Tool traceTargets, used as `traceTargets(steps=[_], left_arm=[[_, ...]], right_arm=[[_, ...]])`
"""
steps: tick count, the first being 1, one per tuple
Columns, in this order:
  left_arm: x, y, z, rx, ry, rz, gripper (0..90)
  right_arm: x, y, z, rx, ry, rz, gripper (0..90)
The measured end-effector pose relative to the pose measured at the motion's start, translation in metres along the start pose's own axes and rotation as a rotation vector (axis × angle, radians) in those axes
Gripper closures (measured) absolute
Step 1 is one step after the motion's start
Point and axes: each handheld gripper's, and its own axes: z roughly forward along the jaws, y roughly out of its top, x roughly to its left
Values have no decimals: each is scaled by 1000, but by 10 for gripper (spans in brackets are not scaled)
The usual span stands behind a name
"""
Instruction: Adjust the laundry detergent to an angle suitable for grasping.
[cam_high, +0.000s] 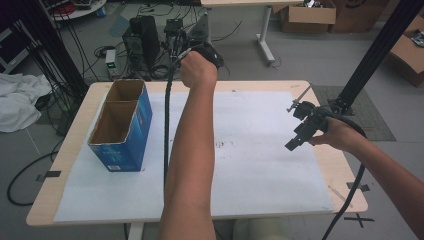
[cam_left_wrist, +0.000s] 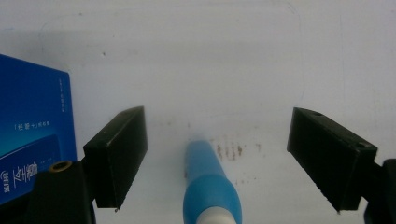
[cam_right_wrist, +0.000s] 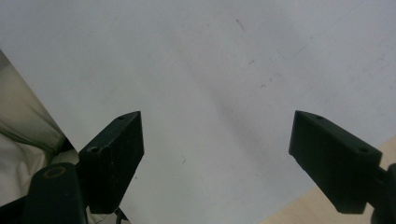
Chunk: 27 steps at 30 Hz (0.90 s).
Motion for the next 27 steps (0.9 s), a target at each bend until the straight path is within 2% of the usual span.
traceTargets(steps=[11, 18, 27], left_arm=[[-1, -3, -2, -12, 0, -7, 208], [-3, -10, -9, -16, 4, 2, 208], [0, -15, -15, -27, 2, -9, 208]], right_arm=[[-1, 0, -2, -7, -3, -13, 181], [5, 0, -1, -19, 3, -23, 179], [8, -1, -1, -11, 2, -32, 180]])
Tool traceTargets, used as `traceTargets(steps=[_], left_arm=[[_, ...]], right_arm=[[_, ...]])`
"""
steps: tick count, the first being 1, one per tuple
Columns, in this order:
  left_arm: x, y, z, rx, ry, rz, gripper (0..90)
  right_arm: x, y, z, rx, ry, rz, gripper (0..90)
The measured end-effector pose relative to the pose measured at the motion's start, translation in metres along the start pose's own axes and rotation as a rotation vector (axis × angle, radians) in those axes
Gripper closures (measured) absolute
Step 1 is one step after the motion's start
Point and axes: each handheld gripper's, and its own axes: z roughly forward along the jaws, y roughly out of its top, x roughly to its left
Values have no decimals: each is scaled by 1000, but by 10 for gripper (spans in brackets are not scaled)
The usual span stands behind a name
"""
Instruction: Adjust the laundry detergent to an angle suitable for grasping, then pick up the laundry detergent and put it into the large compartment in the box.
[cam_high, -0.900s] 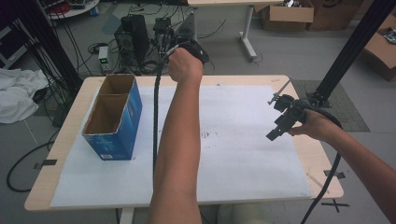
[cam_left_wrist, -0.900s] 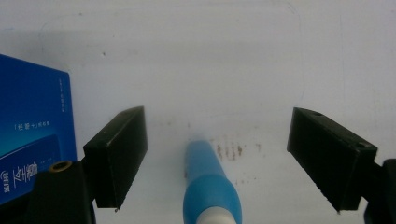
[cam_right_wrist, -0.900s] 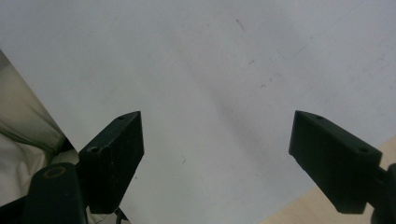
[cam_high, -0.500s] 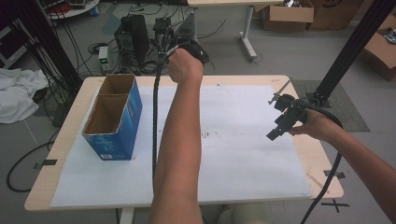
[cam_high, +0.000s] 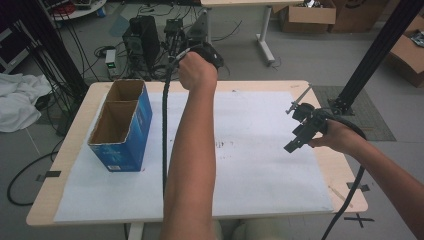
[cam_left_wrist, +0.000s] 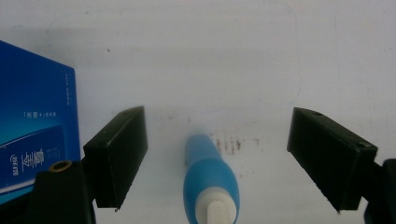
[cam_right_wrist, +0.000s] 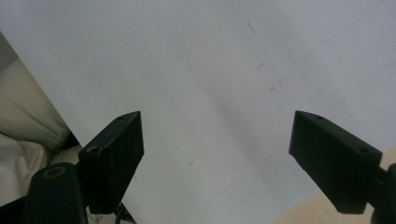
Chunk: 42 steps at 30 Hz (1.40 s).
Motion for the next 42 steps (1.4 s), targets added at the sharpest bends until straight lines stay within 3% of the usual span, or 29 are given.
traceTargets(steps=[16, 25, 34, 42], left_arm=[[1, -7, 4, 12, 5, -5, 208], [1, -19, 0, 10, 2, -25, 203], [-5, -31, -1, 17, 27, -24, 202], [-5, -42, 11, 31, 20, -42, 201]], right_arm=[[3, 1, -1, -5, 1, -3, 180], [5, 1, 0, -5, -2, -10, 180], [11, 1, 0, -4, -2, -29, 180], [15, 0, 2, -3, 3, -35, 180]])
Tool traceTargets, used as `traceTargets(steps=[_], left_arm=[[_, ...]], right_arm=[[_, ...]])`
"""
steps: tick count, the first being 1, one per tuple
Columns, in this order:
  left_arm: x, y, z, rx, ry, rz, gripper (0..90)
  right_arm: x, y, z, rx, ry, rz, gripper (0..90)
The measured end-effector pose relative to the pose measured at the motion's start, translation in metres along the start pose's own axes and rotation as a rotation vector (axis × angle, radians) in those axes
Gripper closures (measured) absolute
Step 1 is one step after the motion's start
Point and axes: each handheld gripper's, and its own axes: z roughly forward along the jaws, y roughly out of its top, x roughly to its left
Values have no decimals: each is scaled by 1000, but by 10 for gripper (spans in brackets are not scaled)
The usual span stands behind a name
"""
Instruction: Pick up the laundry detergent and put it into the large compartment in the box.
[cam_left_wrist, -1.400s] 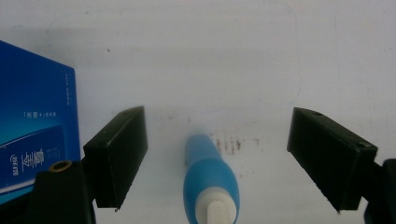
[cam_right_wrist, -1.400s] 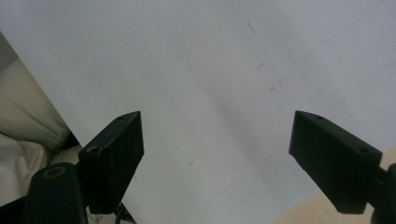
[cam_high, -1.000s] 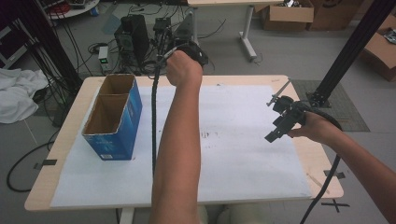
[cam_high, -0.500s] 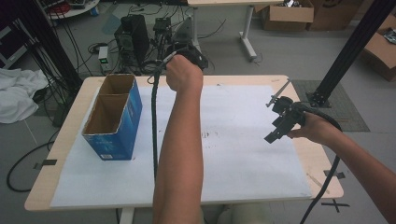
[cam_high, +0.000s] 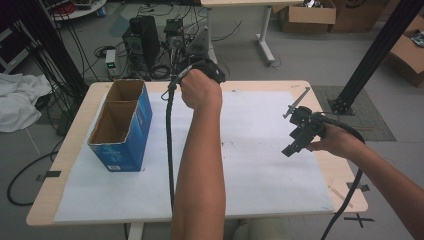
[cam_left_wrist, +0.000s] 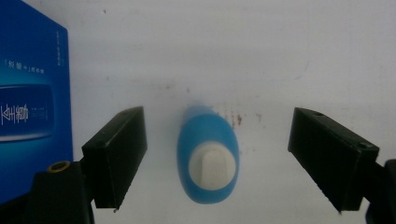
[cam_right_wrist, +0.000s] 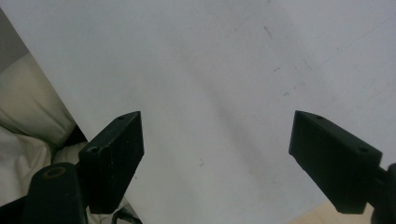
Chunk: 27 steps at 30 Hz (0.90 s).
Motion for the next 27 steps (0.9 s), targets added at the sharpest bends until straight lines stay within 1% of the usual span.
traceTargets(steps=[3, 4, 5, 7, 8, 9, 12, 15, 21, 23, 27], left_arm=[[0, -4, 7, 13, -1, -3, 201], [0, -5, 9, 12, -5, -7, 200], [1, -6, 10, 18, -1, -4, 200], [1, -7, 11, 13, -3, -13, 196], [1, -8, 12, 17, -2, -9, 196], [1, -9, 13, 16, -6, -15, 196], [0, -11, 15, 20, 5, -7, 197], [0, -13, 16, 20, -4, -14, 197], [2, -17, 26, 40, 9, -16, 196], [3, -19, 28, 41, 2, -22, 197], [2, -20, 34, 50, 4, -23, 197]], right_arm=[[0, -1, -1, 0, -3, 0, 180], [1, -1, -1, 0, -3, 8, 180], [1, -2, -1, 0, -4, 6, 180], [1, -2, 0, 4, -6, 4, 180], [1, -3, 0, 5, -7, 2, 180], [1, -3, 1, 9, -7, 2, 180], [2, -3, 3, 11, -5, 1, 180], [3, -3, 4, 11, -3, -1, 180], [4, -3, 4, 7, -2, -9, 180], [4, -3, 4, 6, -1, -9, 180], [4, -3, 5, 6, 0, -7, 180]])
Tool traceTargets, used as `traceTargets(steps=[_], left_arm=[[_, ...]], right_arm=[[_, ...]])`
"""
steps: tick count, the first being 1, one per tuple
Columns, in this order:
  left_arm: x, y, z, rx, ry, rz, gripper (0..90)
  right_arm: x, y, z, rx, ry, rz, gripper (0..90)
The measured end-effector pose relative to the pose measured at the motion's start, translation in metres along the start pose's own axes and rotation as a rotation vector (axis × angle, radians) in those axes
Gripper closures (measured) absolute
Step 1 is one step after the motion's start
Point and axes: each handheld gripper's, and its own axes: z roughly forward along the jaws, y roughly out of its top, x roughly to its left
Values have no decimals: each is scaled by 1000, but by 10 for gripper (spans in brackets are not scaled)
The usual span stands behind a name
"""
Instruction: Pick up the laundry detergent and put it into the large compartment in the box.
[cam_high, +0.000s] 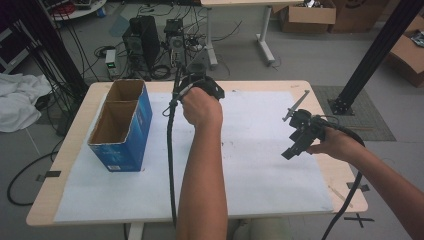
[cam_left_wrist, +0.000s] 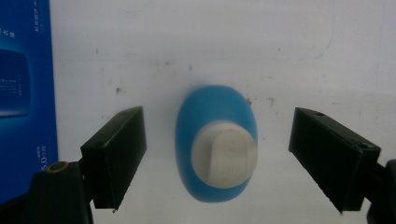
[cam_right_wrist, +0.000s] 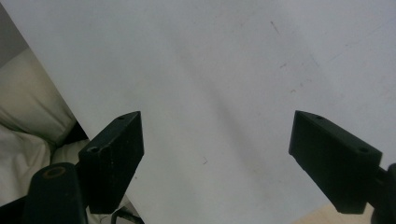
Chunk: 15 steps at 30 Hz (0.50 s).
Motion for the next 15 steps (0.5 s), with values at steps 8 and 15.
traceTargets(steps=[8, 15], left_arm=[[-1, -2, 14, 16, 5, 4, 196], [0, -5, 28, 38, 5, 1, 196]], right_arm=[[-1, 0, 2, -2, 4, 1, 180], [-1, -1, 3, -1, 7, 0, 180]])
